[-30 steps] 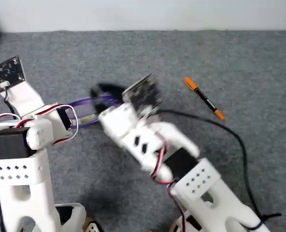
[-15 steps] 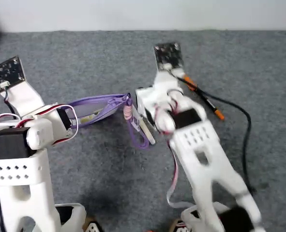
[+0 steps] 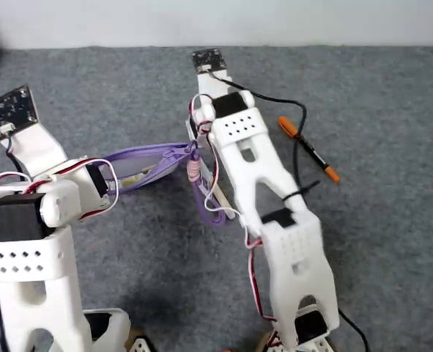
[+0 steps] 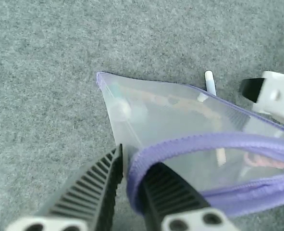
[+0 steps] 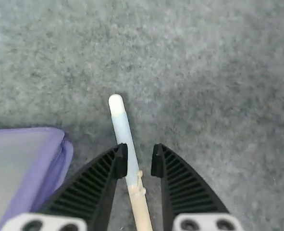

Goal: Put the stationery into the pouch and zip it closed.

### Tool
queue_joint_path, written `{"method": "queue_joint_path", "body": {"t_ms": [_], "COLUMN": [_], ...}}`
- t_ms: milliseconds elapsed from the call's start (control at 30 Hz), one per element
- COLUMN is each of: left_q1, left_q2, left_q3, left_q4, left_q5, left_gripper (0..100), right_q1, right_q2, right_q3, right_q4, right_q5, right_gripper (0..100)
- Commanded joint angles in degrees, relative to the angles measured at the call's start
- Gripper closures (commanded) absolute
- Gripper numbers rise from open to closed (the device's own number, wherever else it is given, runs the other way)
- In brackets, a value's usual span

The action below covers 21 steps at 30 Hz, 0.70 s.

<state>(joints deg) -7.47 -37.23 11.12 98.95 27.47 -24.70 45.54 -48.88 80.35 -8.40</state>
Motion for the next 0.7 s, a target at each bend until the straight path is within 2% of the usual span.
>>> {"method": "queue_joint_path", "body": {"t_ms": [0,233,533,667], "left_q1": [-0.1,-0.2,-0.2,-0.2], "left_q2": [-0.5,-0.5,-0.5,-0.5], "left_q3": [-3.4,-3.5,-3.5,-3.5], "left_q4": [0.3,1.4,1.4,1.2], "left_q5": [0.5,0.5,0.5,0.5], "left_gripper": [99,99,99,99], "right_q1": [0.1,-2.5,-2.9,-3.2], "right_q2": [8.0,20.5,27.6,30.2], "right_q3": [-17.8,-35.8,-38.8,-38.8], "right_q4": [5.9,13.7,9.9,7.7], "right_q5": [2.3,3.1,4.0,5.6], "right_gripper": [89.8,74.5,74.9,82.1]}}
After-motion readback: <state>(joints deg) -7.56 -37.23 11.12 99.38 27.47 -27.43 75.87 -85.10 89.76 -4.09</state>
